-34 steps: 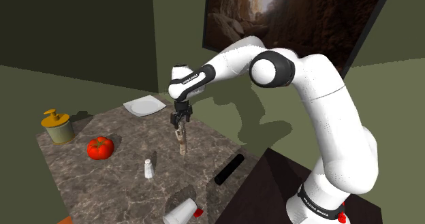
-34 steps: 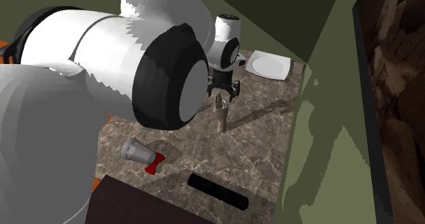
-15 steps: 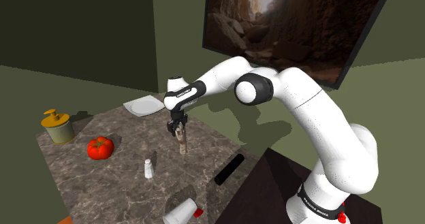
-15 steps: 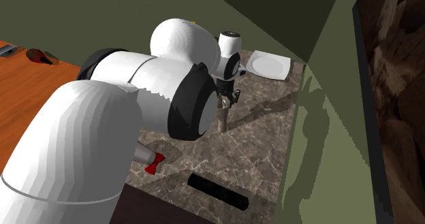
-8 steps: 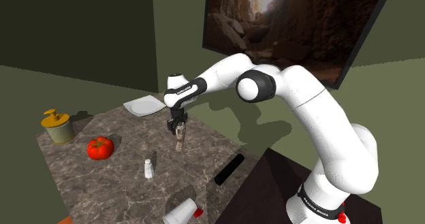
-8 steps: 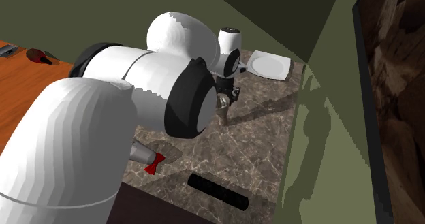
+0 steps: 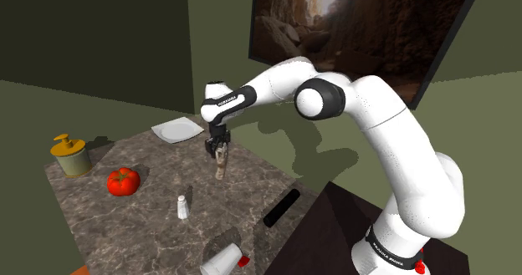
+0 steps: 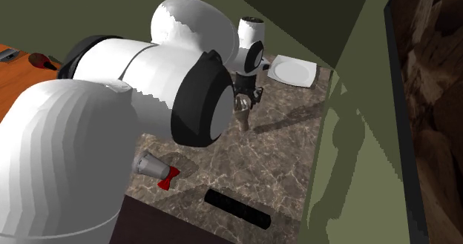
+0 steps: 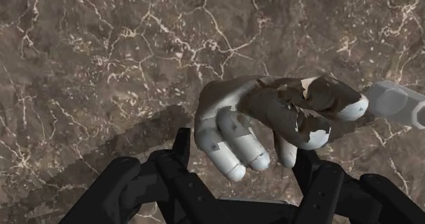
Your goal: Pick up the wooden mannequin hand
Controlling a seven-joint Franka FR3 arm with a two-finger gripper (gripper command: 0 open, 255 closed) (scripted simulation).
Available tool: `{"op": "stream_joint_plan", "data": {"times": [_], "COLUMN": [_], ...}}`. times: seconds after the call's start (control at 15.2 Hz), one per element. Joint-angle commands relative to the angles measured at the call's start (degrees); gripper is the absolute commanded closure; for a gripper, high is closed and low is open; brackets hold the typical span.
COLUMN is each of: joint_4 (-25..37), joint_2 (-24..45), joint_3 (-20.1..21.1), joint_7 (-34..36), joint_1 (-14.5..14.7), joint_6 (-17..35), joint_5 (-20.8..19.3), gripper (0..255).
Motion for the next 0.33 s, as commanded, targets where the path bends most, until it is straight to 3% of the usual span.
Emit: {"op": "stream_joint_plan", "data": {"times": [0.0,0.26], "joint_4": [-0.1,-0.2], "joint_2": [-1.1,-2.1], "joint_3": [0.0,0.0], "joint_7": [0.0,0.0], "joint_1": [0.0,0.0], "joint_6": [-1.0,-1.9], "joint_5": [0.0,0.0], "gripper": [255,255]}}
